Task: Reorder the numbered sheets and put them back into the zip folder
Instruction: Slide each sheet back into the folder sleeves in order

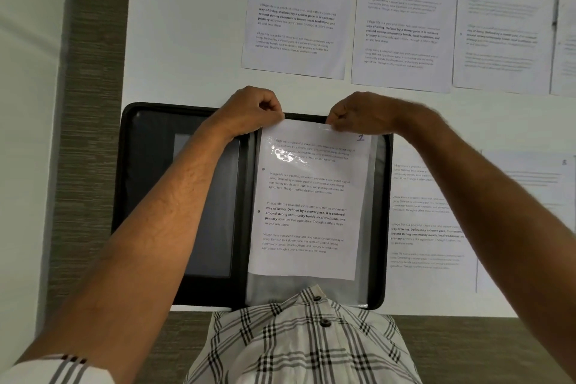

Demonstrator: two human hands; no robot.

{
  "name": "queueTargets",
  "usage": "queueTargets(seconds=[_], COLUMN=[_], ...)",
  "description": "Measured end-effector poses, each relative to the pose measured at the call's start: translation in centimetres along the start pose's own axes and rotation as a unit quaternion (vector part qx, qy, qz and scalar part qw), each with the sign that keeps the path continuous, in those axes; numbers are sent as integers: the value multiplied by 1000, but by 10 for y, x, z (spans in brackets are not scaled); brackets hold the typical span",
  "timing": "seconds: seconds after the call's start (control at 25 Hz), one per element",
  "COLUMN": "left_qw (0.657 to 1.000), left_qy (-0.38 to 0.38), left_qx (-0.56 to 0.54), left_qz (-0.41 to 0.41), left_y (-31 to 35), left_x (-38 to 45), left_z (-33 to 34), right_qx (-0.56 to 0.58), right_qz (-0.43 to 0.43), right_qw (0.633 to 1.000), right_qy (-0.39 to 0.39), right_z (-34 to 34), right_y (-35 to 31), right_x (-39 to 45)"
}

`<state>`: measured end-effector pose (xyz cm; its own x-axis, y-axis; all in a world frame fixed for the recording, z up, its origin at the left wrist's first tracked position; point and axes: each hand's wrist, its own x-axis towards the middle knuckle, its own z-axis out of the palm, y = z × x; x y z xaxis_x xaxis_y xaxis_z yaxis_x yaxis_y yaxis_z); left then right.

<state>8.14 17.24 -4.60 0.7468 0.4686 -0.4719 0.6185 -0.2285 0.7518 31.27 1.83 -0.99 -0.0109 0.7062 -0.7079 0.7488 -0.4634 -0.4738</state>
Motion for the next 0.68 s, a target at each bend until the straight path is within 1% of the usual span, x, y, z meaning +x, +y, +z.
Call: queueTargets(seconds=[0.12, 0.24, 0.4, 0.52, 0.6, 0.68], left_qw=[999, 992, 984, 977, 972, 968], left_qy=[-22, -57, -70, -59, -51, -50], left_qx=[40, 106, 160, 203, 224, 242], left_qz=[10, 22, 39, 42, 47, 42], left_y=[3, 5, 2, 2, 3, 4], left_x=[0, 0, -2, -2, -4, -5], left_z=[0, 0, 0, 2, 5, 6], right_qx=[25, -19, -7, -19, -56, -65], right_qz=[1, -15, 15, 46, 68, 74], right_qw=[999, 998, 999, 999, 996, 995], right_qy=[25, 56, 31, -2, -4, 18], right_z=[13, 23, 20, 20, 23, 30], right_y=[-11, -15, -18, -21, -24, -27], right_x=[0, -1, -7, -12, -12, -11])
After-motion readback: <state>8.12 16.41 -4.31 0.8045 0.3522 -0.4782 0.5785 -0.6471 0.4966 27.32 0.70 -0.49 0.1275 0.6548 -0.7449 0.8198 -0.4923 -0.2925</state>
